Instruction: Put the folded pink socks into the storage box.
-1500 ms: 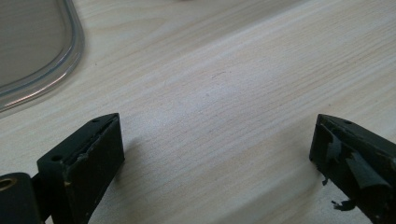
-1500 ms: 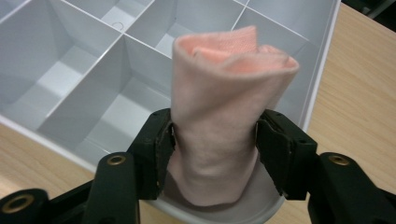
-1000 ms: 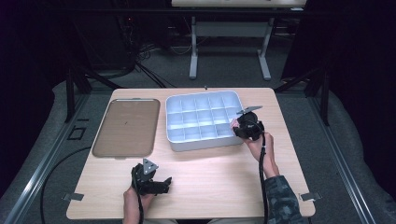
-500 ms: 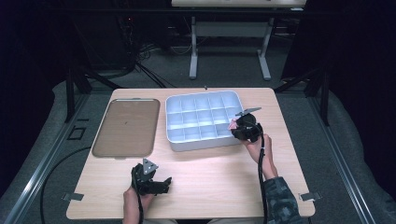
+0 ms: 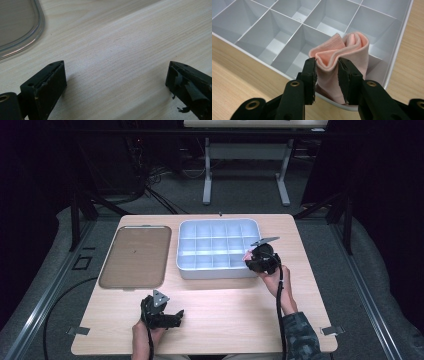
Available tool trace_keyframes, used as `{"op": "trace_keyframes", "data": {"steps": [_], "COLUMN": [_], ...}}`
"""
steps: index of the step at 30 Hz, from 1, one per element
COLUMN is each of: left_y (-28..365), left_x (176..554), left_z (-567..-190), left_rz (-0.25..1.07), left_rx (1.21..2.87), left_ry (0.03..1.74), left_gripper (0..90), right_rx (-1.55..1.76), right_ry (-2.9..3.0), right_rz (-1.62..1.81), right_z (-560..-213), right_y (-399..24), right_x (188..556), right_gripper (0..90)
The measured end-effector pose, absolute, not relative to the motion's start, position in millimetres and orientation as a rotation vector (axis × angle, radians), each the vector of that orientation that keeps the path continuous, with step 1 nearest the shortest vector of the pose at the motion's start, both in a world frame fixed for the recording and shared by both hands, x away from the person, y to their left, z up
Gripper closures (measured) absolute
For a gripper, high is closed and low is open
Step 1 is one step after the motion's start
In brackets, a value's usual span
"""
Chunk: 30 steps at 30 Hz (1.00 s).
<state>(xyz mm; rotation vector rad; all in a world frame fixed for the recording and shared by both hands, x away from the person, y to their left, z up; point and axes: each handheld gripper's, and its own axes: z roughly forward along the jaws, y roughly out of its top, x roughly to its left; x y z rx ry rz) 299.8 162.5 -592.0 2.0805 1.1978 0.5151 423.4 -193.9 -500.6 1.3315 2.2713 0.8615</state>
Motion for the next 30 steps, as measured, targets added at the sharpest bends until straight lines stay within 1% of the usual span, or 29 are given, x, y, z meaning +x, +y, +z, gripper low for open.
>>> {"op": "trace_keyframes", "data": {"steps": [3, 6, 11, 16, 18, 20, 24, 30], "left_y": [162.5, 162.5, 162.5, 162.6, 162.5, 162.5, 162.6, 162.6], "left_x": [299.8, 299.8, 299.8, 299.8, 299.8, 299.8, 299.9, 299.9], "left_z": [-592.0, -592.0, -592.0, -592.0, -592.0, -592.0, -592.0, -592.0], "left_rz": [0.514, 0.515, 0.514, 0.513, 0.515, 0.514, 0.513, 0.513], "left_rx": [2.08, 2.08, 2.08, 2.08, 2.079, 2.08, 2.08, 2.08], "left_ry": [1.197, 1.198, 1.197, 1.197, 1.199, 1.198, 1.198, 1.198], "left_gripper": [3.1, 3.1, 3.1, 3.1, 3.1, 3.1, 3.1, 3.1], "right_rx": [1.344, 1.335, 1.317, 1.293, 1.285, 1.273, 1.245, 1.204], "right_ry": [2.264, 2.259, 2.223, 2.19, 2.187, 2.185, 2.194, 2.185], "right_rz": [0.874, 0.886, 0.929, 0.977, 0.992, 0.998, 0.98, 0.987], "right_z": [-501.1, -499.7, -491.8, -482.5, -479.1, -476.9, -475.7, -476.2], "right_y": [-196.0, -197.2, -200.8, -205.6, -207.9, -210.1, -213.7, -218.1], "right_x": [423.5, 421.4, 412.1, 397.8, 391.2, 385.0, 373.1, 351.0], "right_gripper": [65.2, 61.1, 46.8, 34.9, 27.0, 21.8, 15.8, 12.1]}}
